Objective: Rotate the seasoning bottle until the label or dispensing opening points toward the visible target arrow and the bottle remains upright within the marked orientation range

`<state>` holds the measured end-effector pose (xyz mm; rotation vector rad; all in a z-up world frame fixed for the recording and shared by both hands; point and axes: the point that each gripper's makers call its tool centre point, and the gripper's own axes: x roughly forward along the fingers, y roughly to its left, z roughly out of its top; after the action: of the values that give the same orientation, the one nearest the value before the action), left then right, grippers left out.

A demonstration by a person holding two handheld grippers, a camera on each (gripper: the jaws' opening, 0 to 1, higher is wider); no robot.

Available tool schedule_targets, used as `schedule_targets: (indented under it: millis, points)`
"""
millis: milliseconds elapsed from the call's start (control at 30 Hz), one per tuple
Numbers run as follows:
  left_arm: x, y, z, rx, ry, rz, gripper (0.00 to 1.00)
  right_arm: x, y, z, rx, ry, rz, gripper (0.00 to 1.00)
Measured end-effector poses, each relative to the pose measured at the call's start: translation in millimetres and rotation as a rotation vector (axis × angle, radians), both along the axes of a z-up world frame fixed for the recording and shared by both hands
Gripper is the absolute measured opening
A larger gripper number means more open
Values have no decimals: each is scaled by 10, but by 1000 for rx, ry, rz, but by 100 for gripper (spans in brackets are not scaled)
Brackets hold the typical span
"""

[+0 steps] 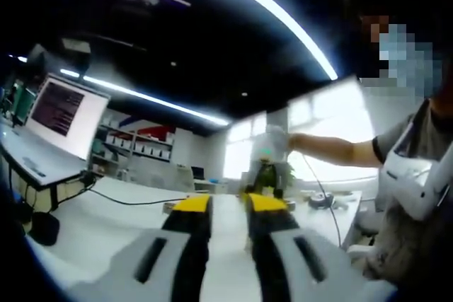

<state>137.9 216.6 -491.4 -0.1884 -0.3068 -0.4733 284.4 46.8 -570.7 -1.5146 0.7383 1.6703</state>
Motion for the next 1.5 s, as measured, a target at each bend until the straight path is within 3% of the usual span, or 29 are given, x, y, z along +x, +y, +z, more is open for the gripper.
schedule_targets:
  millis: [233, 367, 500, 900, 1033, 1500]
  points:
    - [9, -12, -9, 2, 3, -4, 20, 8, -20, -6, 15, 13, -94, 39]
    - [8, -9, -8, -2, 2, -4, 20, -3, -40, 2, 18, 52, -218, 39]
    - [4, -10, -7, -3, 1, -4, 20, 0, -53, 5, 27, 76, -282, 38]
    - [14, -20, -20, -7, 4, -10, 20, 15, -31, 13, 60, 95, -358, 38]
    - [23, -12, -25, -8, 5, -8, 20, 60, -22, 17, 59, 107, -446, 38]
    - [42, -52, -52, -4, 10, -19, 20, -53, -56, 0, 121, 125, -407, 38]
